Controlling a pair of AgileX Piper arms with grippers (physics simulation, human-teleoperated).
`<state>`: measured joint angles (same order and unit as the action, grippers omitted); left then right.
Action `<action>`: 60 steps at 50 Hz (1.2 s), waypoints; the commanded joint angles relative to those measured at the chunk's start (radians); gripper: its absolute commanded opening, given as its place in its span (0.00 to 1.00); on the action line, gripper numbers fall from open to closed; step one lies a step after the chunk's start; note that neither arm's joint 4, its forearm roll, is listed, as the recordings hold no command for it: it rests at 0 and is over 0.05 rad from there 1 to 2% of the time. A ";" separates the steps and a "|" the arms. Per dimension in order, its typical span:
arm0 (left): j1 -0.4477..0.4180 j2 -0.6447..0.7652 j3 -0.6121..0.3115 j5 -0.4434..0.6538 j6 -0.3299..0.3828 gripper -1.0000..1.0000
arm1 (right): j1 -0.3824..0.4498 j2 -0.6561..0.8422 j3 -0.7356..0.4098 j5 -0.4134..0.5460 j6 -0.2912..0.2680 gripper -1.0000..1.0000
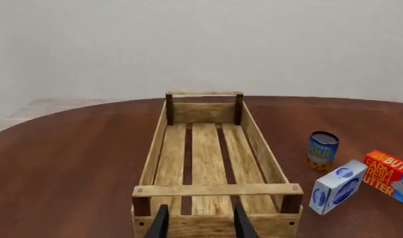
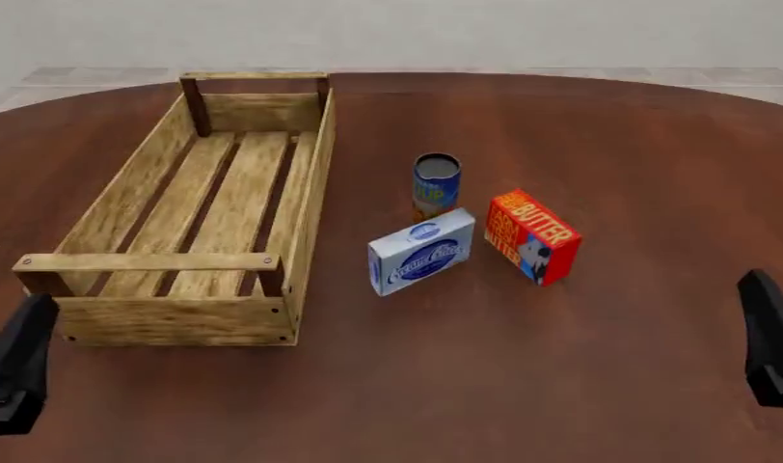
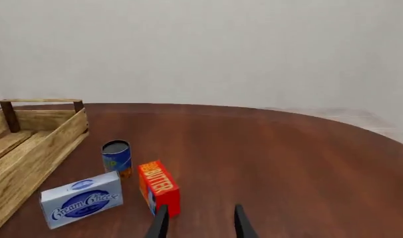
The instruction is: Pick up the cream cheese and put it in the tray.
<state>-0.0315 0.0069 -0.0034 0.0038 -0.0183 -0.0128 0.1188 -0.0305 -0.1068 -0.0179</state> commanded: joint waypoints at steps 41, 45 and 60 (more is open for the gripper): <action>-0.096 0.101 -0.244 0.136 -0.066 1.00 | 0.031 -0.055 0.030 0.051 0.014 1.00; -0.148 0.142 -0.272 0.141 -0.033 1.00 | 0.034 -0.104 0.030 0.103 0.011 1.00; -0.262 0.357 -0.316 0.024 0.006 1.00 | 0.054 -0.118 0.030 0.139 0.014 1.00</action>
<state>-0.2224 0.2468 -0.2813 0.0791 -0.0347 0.0315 0.0187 -0.0004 0.0020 -0.0029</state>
